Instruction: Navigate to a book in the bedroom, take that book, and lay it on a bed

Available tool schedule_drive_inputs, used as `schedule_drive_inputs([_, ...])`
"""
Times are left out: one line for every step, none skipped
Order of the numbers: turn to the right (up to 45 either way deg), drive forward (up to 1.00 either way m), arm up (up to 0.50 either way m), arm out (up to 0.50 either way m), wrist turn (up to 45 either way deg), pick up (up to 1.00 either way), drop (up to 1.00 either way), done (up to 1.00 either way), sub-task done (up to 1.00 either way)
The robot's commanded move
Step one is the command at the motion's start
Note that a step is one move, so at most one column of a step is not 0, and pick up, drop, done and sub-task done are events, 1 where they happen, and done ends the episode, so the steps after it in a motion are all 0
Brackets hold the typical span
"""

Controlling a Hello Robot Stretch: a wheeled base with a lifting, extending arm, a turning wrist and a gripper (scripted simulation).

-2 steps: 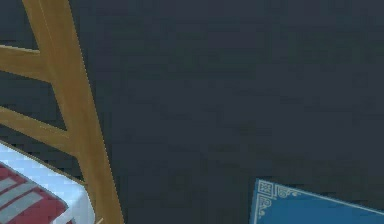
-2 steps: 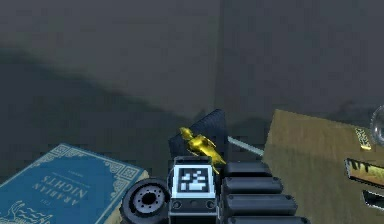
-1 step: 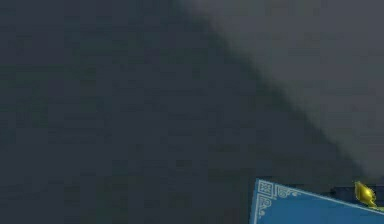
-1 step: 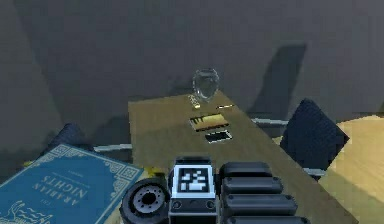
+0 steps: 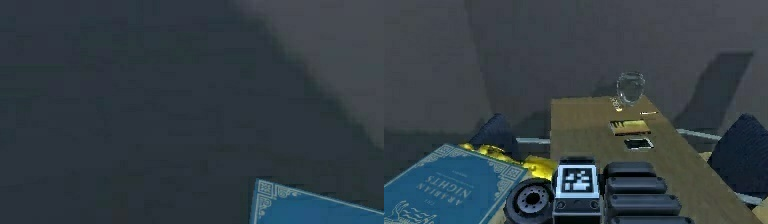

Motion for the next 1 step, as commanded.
schedule_drive_inputs([33.0, 0.0, 0.0, 0.0, 0.0, 0.0, 0.0, 0.0, 0.0])
